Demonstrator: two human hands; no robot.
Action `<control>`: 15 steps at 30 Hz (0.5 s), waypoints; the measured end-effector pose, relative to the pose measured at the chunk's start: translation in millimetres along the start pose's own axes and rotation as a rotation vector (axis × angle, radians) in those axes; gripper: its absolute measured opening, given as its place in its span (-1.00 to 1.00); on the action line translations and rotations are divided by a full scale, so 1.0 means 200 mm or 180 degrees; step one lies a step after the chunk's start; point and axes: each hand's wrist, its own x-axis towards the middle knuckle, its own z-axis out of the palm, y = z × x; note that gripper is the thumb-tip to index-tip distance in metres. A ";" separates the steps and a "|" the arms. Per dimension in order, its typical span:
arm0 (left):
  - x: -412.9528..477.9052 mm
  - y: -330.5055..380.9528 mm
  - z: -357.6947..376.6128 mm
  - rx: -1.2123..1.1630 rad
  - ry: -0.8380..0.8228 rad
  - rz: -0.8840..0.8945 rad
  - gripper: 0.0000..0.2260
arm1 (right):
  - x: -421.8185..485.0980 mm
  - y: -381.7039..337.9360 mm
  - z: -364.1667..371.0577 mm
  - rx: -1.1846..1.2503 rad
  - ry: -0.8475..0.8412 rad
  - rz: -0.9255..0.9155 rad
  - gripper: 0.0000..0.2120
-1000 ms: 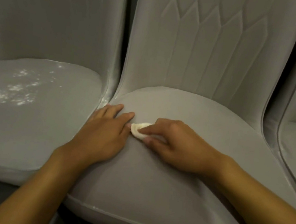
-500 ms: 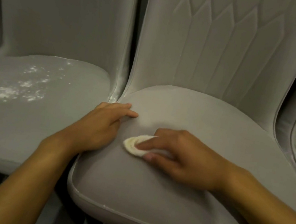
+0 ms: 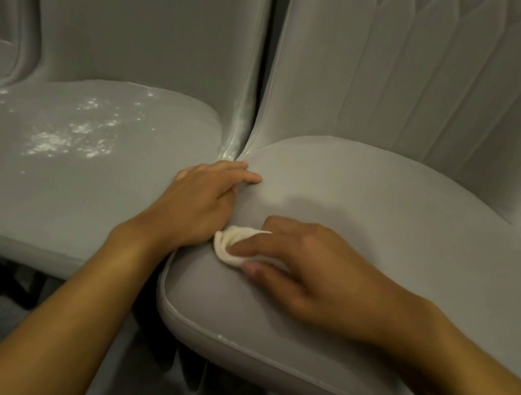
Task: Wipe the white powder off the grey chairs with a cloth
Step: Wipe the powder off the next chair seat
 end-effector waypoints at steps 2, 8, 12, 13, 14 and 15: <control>0.00 0.00 0.00 0.0040 0.0007 0.0006 -0.52 | -0.03 -0.01 -0.02 0.0084 -0.0132 -0.0157 -0.72; 0.00 0.00 0.01 0.0117 0.0003 -0.0004 -0.55 | -0.09 -0.11 -0.02 -0.0284 -0.0336 -0.0414 -0.70; 0.00 0.00 0.02 0.0188 0.0044 -0.0027 -0.64 | -0.24 -0.11 -0.10 -0.0359 -0.0730 -0.0540 -0.73; 0.00 0.00 0.02 0.0190 0.0050 -0.0046 -0.63 | -0.28 -0.10 -0.12 -0.0254 -0.0753 -0.0475 -0.74; 0.00 0.01 0.02 0.0191 0.0053 -0.0062 -0.60 | -0.31 -0.09 -0.14 -0.0099 -0.0771 -0.0376 -0.75; 0.00 0.01 0.03 0.0201 0.0063 -0.0072 -0.56 | -0.33 -0.08 -0.15 0.0088 -0.0777 -0.0292 -0.76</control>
